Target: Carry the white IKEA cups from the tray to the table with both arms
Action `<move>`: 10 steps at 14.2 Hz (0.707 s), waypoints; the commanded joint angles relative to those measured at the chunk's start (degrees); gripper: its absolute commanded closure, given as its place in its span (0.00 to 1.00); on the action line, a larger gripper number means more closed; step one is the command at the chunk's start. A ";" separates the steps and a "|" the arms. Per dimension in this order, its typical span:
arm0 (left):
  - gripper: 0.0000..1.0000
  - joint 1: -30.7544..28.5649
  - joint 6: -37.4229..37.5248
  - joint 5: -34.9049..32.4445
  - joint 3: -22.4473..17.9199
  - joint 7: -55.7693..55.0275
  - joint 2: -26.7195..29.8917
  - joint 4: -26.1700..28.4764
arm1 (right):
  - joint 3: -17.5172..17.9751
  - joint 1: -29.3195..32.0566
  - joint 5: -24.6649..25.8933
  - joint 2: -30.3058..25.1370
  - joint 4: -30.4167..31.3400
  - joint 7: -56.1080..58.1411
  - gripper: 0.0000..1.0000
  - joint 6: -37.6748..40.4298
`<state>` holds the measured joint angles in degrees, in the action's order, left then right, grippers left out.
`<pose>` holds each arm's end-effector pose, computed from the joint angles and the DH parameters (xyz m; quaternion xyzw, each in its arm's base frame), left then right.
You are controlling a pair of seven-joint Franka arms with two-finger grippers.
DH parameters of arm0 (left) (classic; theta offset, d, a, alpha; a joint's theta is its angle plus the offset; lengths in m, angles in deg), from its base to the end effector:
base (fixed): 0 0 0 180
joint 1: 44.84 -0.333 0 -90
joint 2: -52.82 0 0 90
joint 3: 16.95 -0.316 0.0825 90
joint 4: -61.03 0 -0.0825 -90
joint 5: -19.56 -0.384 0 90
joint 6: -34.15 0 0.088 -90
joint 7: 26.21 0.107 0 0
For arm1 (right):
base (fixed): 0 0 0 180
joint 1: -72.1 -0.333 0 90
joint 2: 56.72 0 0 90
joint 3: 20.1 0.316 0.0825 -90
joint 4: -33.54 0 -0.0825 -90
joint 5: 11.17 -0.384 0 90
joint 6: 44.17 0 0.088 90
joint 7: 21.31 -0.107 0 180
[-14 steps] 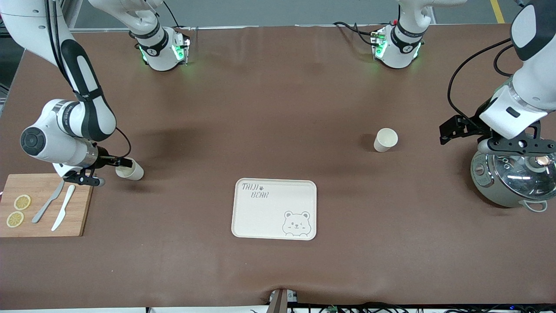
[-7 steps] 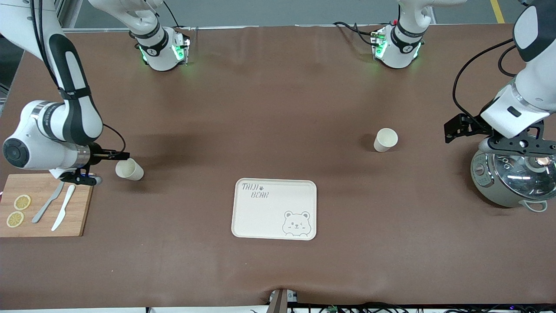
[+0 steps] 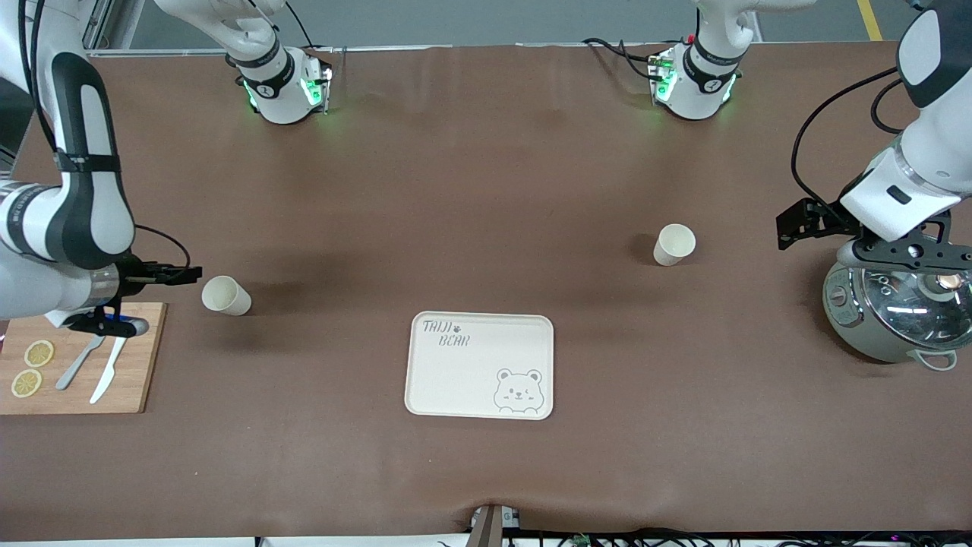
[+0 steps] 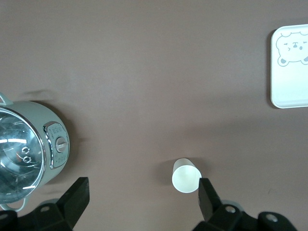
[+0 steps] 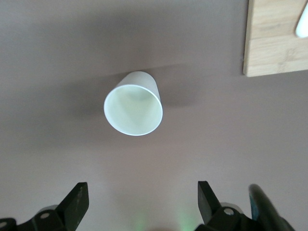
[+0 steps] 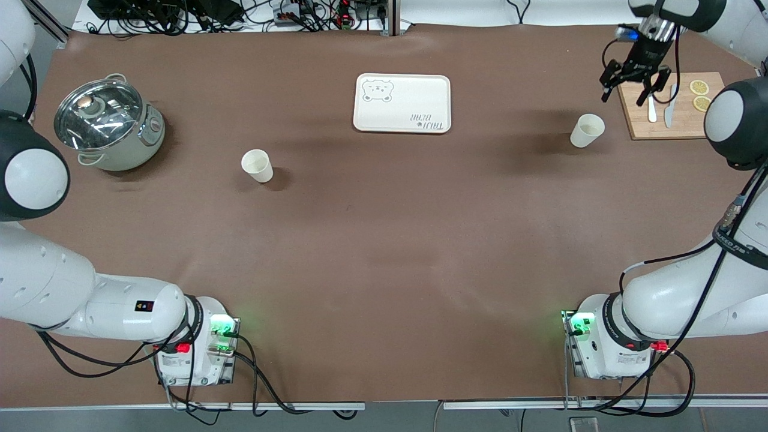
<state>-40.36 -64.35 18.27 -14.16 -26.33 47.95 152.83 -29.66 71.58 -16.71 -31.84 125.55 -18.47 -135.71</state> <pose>0.5870 -0.0717 0.5741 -0.9978 0.0637 -0.0166 0.0080 0.6168 -0.0768 0.3535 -0.9742 0.0646 0.2138 0.0334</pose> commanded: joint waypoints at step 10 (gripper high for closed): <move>0.00 0.09 1.30 -0.29 0.55 0.74 -0.41 -0.92 | 0.68 -4.82 5.52 -1.31 -23.01 -1.60 0.00 22.46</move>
<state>-40.09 -64.18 18.27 -14.06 -26.30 47.92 152.81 -29.17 69.94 -14.71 -31.55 104.46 -18.56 -115.13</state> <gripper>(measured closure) 0.000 0.000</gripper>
